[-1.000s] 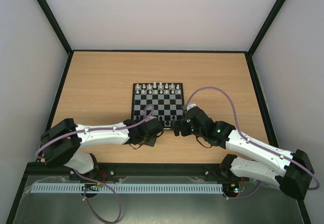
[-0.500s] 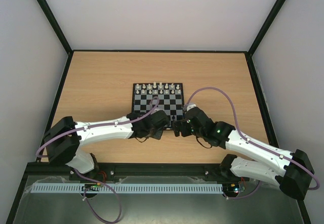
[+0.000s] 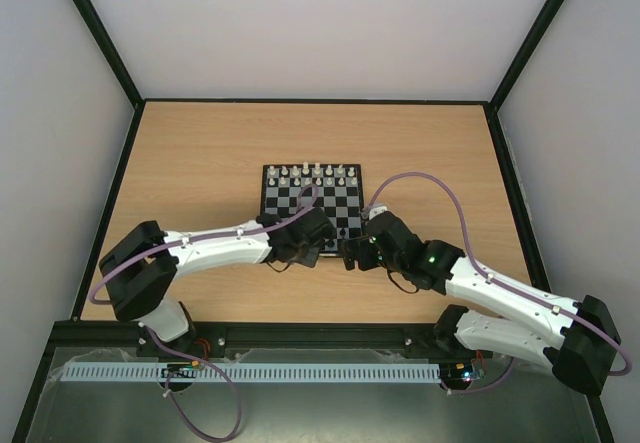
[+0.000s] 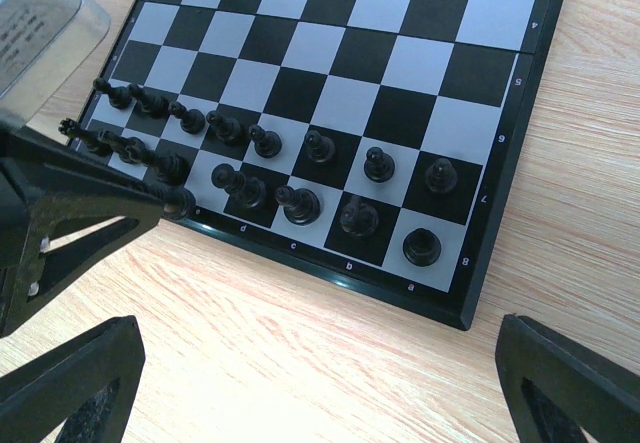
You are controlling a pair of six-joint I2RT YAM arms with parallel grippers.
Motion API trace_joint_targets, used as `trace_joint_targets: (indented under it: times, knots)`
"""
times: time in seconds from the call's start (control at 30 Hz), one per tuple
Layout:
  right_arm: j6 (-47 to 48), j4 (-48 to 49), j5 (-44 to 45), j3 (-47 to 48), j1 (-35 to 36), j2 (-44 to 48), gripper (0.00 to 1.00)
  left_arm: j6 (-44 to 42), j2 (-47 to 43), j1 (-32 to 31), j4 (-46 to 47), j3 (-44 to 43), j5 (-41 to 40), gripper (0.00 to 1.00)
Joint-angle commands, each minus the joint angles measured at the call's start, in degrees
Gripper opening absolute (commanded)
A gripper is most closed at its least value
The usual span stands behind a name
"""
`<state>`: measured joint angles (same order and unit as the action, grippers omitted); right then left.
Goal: Set up the chess pieces on the board
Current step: Place the chess piece on the chessboard.
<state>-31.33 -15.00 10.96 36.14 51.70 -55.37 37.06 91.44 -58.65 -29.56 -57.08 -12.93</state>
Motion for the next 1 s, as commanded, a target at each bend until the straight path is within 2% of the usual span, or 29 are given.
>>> trace_joint_targets:
  times: [0.0,0.97]
  knots:
    - [-0.05,0.59,0.74,-0.55,-0.27,-0.15,0.97,-2.14,1.18,1.11,0.7,-2.34,0.08,0.11]
    - [0.23,0.94,0.96,-0.54,-0.29,-1.31,0.97,-3.84,4.89,3.18,3.23,-2.89,2.12,0.14]
